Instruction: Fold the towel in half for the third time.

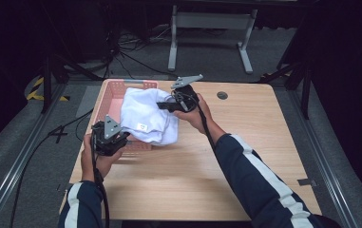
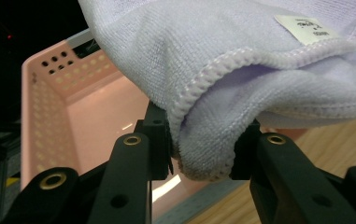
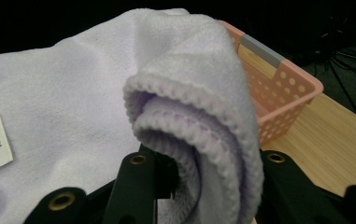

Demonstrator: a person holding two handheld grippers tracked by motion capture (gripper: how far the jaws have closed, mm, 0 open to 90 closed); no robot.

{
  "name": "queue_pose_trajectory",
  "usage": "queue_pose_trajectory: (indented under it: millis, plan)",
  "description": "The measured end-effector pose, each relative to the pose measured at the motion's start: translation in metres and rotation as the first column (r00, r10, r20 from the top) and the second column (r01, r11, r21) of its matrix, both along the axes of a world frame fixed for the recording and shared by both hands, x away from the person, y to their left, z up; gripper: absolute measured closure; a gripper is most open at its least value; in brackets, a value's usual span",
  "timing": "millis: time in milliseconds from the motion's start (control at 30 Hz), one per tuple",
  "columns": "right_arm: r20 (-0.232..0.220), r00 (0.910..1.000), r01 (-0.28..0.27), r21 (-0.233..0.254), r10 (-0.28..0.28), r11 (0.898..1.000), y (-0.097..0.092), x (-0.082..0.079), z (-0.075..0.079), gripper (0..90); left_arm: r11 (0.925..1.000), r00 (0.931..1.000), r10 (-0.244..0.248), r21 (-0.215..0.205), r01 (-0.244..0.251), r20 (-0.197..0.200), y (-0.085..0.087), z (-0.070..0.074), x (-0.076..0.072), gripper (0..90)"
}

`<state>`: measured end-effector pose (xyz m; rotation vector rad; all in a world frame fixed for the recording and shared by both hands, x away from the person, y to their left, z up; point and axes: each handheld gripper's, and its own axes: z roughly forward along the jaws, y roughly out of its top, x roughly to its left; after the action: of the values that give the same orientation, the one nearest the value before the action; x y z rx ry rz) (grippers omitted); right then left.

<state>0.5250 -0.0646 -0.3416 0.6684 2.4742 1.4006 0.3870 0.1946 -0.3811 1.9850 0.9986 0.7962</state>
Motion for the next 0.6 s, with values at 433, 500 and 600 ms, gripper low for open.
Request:
queue_pose_trajectory:
  millis: [433,500,600]
  plan:
    - [-0.003,0.9999,-0.010,-0.008,0.010,1.000,0.059,0.019,-0.004,68.3,0.9950,0.9949,0.100,0.006,-0.099,-0.015,0.041,-0.006,0.009,67.9]
    - [-0.008,0.9999,-0.008,-0.017,0.008,1.000,0.070,0.021,-0.007,68.0,0.9922,0.9918,0.123,0.024,-0.122,-0.033,0.048,-0.008,0.013,67.9]
    - [-0.011,0.9999,0.006,-0.031,-0.006,1.000,0.075,0.024,-0.011,67.0,0.9912,0.9906,0.131,0.026,-0.130,-0.041,0.047,-0.012,0.017,67.6]
